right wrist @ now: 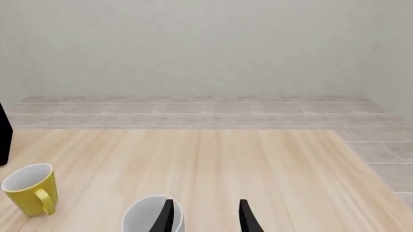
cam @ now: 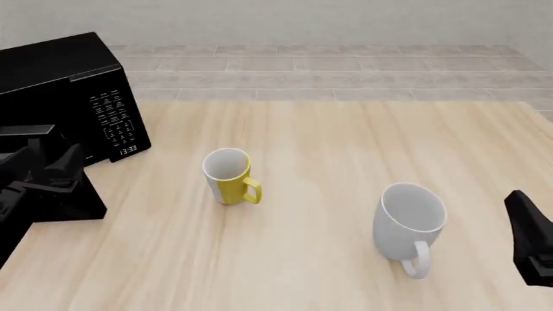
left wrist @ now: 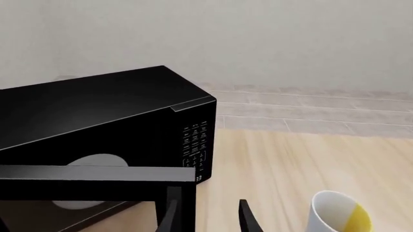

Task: Close the microwave.

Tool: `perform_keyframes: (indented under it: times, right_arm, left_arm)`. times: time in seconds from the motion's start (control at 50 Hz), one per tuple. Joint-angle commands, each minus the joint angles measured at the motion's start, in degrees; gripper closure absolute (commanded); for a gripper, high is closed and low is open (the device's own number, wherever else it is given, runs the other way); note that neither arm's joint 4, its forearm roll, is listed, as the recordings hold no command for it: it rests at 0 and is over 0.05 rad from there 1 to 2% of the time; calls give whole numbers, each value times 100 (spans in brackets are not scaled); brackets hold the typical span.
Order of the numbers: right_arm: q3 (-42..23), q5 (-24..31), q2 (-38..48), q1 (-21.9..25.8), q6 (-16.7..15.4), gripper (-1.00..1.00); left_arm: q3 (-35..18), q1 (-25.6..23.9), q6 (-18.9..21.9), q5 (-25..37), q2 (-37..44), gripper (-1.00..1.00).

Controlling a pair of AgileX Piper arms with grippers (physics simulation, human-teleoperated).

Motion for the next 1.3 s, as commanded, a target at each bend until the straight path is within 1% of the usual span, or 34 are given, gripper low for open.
perform_keyframes:
  times: [0.02,0.12,0.14,0.26,0.34,0.46,0.54,0.62,0.76,0.84,1.3]
  right_arm:
    - [0,8,-12,9,10,-100]
    - [0,18,-10,3,21,-100]
    - [1,17,-13,3,18,-100]
    - [0,11,-13,17,39,-100]
    - [1,20,-15,11,47,-100]
    - [1,25,-19,12,45,-100]
    - [1,25,-22,25,31,-100]
    - [1,21,-21,37,40,-100]
    - [1,29,-25,67,38,-100]
    - [0,17,-25,67,28,-100]
    - [1,48,-25,97,35,-100]
  left_arm:
    - [93,44,48,222,469,-100]
    - [78,52,54,251,452,-100]
    - [88,50,48,179,524,-100]
    - [74,44,35,309,397,-100]
    - [103,44,79,201,477,-100]
    - [80,49,40,288,412,-100]
    - [60,66,92,231,505,-100]
    - [-26,83,61,424,392,-100]
    - [-58,110,98,281,604,-100]
    - [-109,111,84,370,577,-100]
    - [-252,160,68,236,946,-100]
